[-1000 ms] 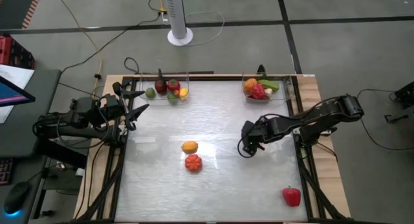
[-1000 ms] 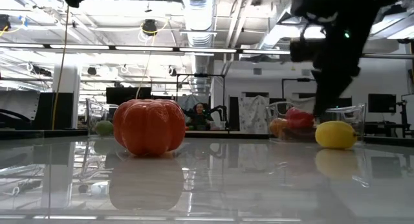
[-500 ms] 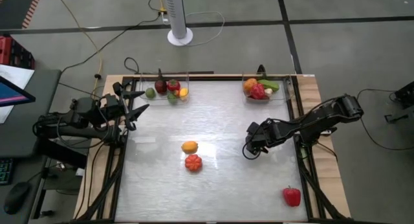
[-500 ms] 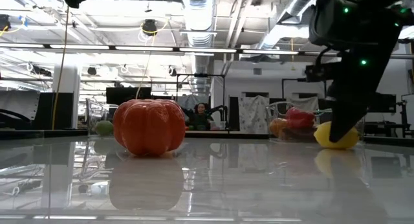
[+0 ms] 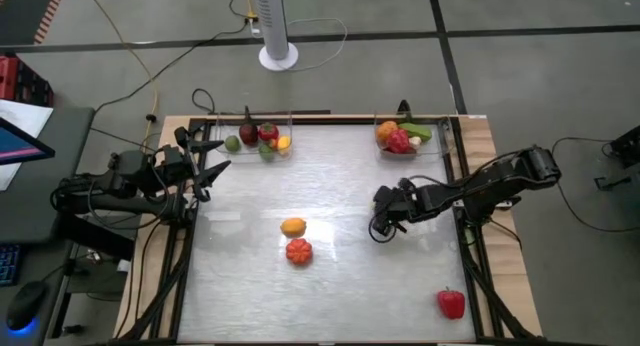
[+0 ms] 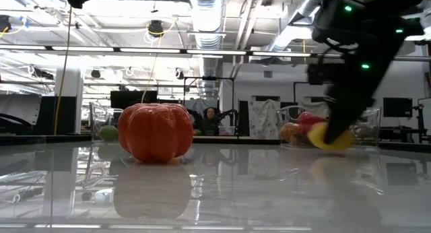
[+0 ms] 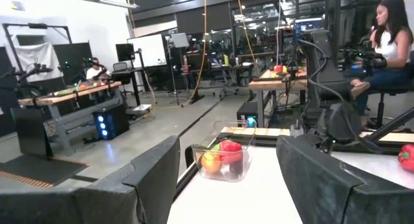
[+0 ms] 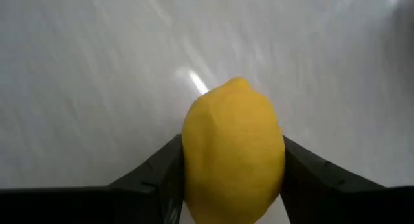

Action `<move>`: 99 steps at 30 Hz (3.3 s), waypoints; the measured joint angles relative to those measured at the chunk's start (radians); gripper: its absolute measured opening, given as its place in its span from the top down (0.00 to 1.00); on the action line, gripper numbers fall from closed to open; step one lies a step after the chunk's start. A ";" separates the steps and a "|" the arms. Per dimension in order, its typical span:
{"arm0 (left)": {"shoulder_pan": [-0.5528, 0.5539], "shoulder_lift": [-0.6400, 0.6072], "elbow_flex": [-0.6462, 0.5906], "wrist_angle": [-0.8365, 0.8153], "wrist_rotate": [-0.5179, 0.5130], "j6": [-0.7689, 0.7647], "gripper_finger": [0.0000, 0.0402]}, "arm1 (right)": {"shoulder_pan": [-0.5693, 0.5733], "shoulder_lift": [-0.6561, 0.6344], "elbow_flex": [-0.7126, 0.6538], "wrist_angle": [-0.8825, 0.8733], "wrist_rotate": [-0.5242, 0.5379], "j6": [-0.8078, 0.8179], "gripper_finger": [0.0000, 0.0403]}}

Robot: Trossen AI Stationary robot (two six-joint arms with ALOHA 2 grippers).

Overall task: Sort produce into baskets
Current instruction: Put the right yellow lemon into the left transparent bin, then put the lemon into the left transparent bin

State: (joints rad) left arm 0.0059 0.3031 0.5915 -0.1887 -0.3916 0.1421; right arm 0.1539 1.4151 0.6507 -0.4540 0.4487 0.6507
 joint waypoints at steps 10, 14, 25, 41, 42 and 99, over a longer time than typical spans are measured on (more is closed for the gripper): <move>0.000 0.000 0.000 0.018 0.000 0.000 0.39 | -0.256 0.022 0.184 0.454 -0.077 -0.434 0.38; 0.000 0.000 0.000 0.018 0.000 0.008 0.39 | -0.335 0.112 0.333 0.496 -0.185 -0.537 0.38; 0.000 0.000 0.000 0.014 0.000 0.019 0.39 | -0.427 0.535 0.900 0.464 -0.319 -0.706 0.37; 0.000 0.000 0.000 0.007 -0.001 0.038 0.39 | -0.513 0.832 1.349 0.166 -0.421 -0.730 0.23; 0.000 0.000 0.000 0.008 -0.001 0.038 0.39 | -0.512 0.832 1.349 0.166 -0.423 -0.730 0.21; 0.000 0.000 0.000 -0.003 -0.010 0.011 0.39 | -0.129 0.897 1.193 -0.107 -0.500 -0.631 0.27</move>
State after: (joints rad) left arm 0.0063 0.3027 0.5915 -0.1913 -0.4019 0.1528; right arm 0.0246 2.3123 1.8435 -0.5611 -0.0508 0.0194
